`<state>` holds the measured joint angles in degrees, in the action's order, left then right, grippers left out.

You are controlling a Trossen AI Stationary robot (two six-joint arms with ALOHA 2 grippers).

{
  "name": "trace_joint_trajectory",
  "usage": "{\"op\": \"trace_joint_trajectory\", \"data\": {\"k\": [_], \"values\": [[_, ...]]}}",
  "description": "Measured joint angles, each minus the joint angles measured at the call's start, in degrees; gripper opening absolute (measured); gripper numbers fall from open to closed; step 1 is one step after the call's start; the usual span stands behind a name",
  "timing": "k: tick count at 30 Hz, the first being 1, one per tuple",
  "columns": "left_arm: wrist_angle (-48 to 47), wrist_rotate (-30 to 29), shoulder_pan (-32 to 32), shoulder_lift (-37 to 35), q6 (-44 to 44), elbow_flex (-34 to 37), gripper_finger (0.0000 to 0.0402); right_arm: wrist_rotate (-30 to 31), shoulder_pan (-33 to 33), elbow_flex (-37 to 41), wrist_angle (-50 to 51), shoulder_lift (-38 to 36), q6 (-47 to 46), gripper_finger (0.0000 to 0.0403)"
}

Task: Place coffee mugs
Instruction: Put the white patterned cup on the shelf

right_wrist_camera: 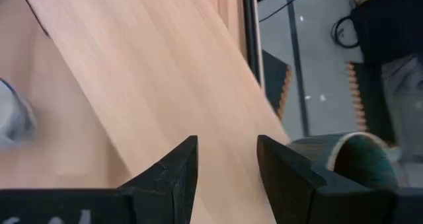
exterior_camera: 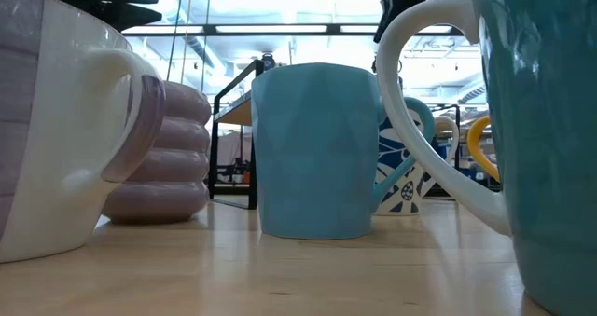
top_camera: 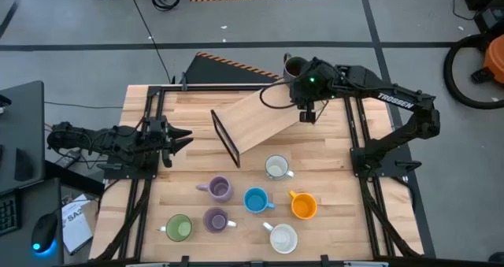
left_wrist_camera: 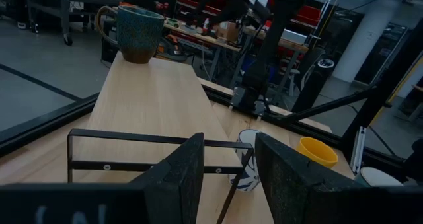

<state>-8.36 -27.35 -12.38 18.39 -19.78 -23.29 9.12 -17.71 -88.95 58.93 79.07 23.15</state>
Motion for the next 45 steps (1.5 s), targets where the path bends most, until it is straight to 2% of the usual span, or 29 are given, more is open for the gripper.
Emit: {"op": "trace_joint_trajectory", "data": {"k": [3, 9, 18, 24, 28, 31, 40, 45], "values": [[-0.02, 0.01, 0.00, 0.00, -0.19, 0.02, 0.0142, -2.15, 1.61, 0.00, 0.24, 0.00, -8.37, 0.0161], [-0.02, 0.00, 0.00, 0.00, -0.17, 0.00, 0.0142, -9.00, 4.84, 0.94, 1.93, 0.46, -17.59, 0.0161], [-0.10, 0.00, 0.00, -0.01, -0.17, 0.00, 0.0142, -8.63, 13.89, 10.90, -4.26, 0.52, -17.45, 0.0161], [-0.10, 0.00, 0.00, -0.02, -0.17, 0.00, 0.0142, -3.75, 19.50, 15.28, -8.25, 0.50, -18.38, 0.0161], [-0.09, -0.02, 0.05, -0.02, -0.17, 0.00, 0.0142, -2.68, 22.38, 16.26, -8.67, 0.50, -18.60, 0.0161], [-0.04, -1.31, 0.07, 0.00, 0.06, 0.00, 0.0142, -2.67, 24.09, 16.31, -8.79, 0.50, -15.94, 0.0161], [-0.13, -2.67, 0.05, 0.00, 0.05, 0.00, 0.0142, -2.61, 30.08, 16.34, -9.35, 2.87, 3.02, 0.0161], [-0.20, -2.64, 0.05, 0.00, 0.91, -0.02, 0.0142, 2.53, 33.09, 16.33, -9.32, 7.11, 7.94, 0.0161]]}}
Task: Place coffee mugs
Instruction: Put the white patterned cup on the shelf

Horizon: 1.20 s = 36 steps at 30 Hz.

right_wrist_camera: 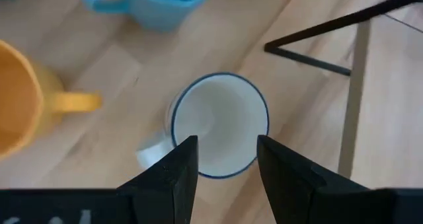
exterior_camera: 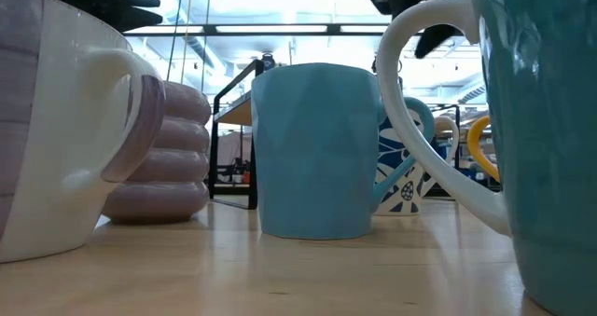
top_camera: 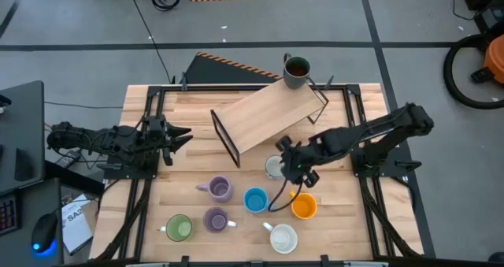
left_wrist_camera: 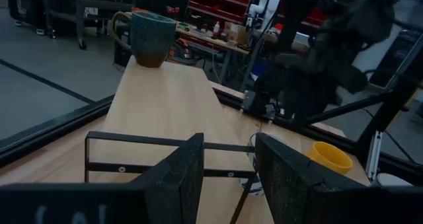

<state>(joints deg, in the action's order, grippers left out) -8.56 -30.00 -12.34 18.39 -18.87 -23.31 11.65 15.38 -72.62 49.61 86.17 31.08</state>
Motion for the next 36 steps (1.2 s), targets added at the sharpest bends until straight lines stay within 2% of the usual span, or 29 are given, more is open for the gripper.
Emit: {"op": "trace_joint_trajectory", "data": {"k": [7, 14, 23, 36], "values": [[-0.26, 0.02, 0.00, 0.02, -0.02, 0.00, 0.0142, 1.30, 0.72, 0.00, 0.90, 3.92, 3.48, 0.0160], [-0.25, 0.02, 0.00, 0.02, 0.04, 0.00, 0.0142, 5.09, 0.81, 0.00, 4.55, 5.46, 8.79, 0.0159], [-0.14, 0.04, -0.03, 1.63, 0.02, 0.01, 0.0142, 5.41, 1.05, 0.00, 7.26, 7.69, 14.22, 0.0158], [0.31, 0.07, -0.02, 2.99, 0.06, 0.00, 0.0142, 5.17, 1.59, 0.00, 6.32, 10.64, 16.69, 0.0123]]}}
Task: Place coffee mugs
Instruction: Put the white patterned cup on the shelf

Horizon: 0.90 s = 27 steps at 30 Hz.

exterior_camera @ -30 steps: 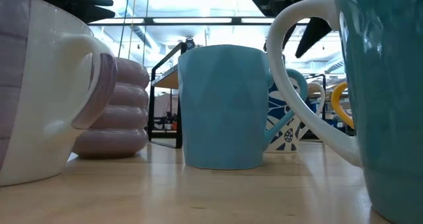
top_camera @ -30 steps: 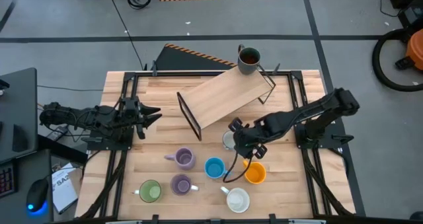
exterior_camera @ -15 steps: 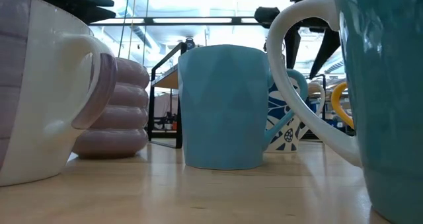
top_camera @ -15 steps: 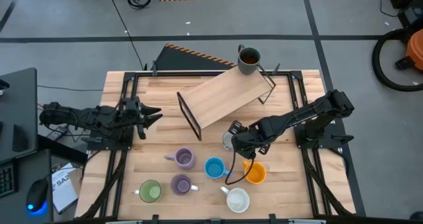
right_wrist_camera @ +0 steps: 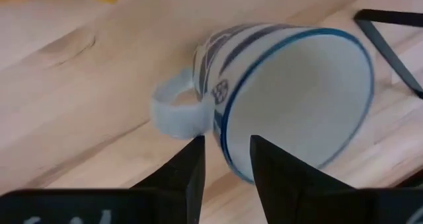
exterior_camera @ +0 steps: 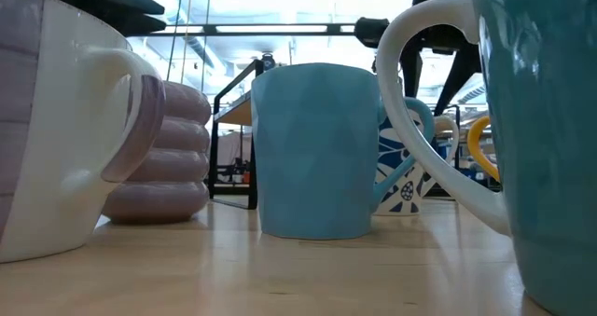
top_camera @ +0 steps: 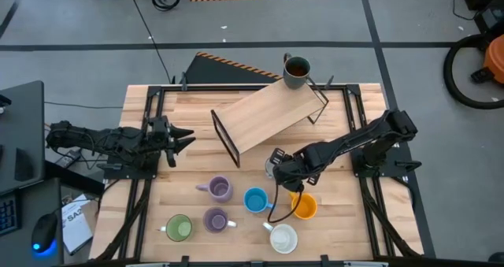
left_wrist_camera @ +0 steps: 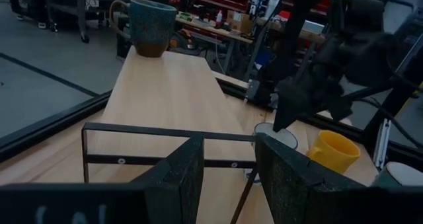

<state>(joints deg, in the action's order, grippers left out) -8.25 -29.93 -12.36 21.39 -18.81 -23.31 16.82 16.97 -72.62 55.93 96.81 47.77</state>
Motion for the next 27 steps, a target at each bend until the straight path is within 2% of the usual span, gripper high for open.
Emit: {"op": "trace_joint_trajectory", "data": {"k": [7, 18, 27], "values": [[0.24, 0.00, 0.00, 0.00, -0.02, 0.00, 0.0142, -1.64, 0.11, 0.00, -0.46, 0.79, -0.13, 0.0099], [0.40, 0.17, 0.00, -0.02, -0.13, 0.00, 0.0142, -6.21, 0.07, 0.00, 1.12, 0.77, -4.58, 0.0024], [0.59, 0.20, 0.02, -0.02, -0.37, 0.00, 0.0142, -6.11, -0.36, -0.24, 3.29, 0.20, -7.40, 0.0034]]}}
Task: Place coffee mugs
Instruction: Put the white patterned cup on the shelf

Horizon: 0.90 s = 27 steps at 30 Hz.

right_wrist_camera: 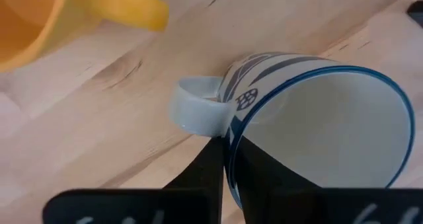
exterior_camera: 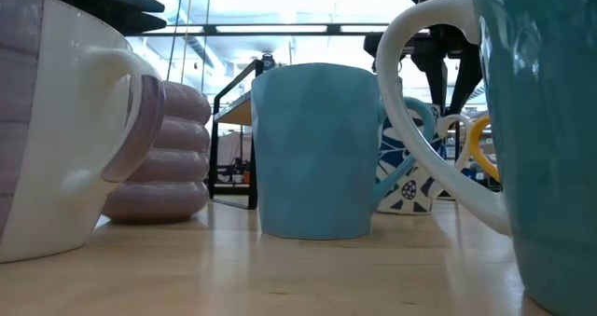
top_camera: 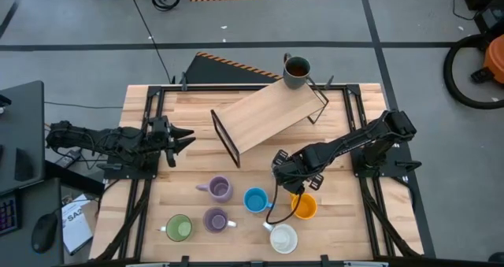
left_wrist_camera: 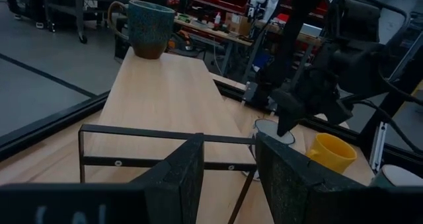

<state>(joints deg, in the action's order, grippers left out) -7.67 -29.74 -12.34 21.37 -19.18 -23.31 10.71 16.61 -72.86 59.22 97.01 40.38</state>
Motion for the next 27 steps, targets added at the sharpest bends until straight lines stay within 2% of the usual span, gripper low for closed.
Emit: {"op": "trace_joint_trajectory", "data": {"k": [10, 27], "values": [[0.14, 0.07, 0.00, 0.02, -0.11, 0.02, 0.0142, -0.29, -1.74, -0.11, 5.83, -3.55, -1.23, 0.0025], [0.16, 0.00, 0.00, -0.01, 0.35, 0.02, 0.0142, -0.73, -5.60, -0.11, 11.43, -19.22, -3.38, 0.0024]]}}
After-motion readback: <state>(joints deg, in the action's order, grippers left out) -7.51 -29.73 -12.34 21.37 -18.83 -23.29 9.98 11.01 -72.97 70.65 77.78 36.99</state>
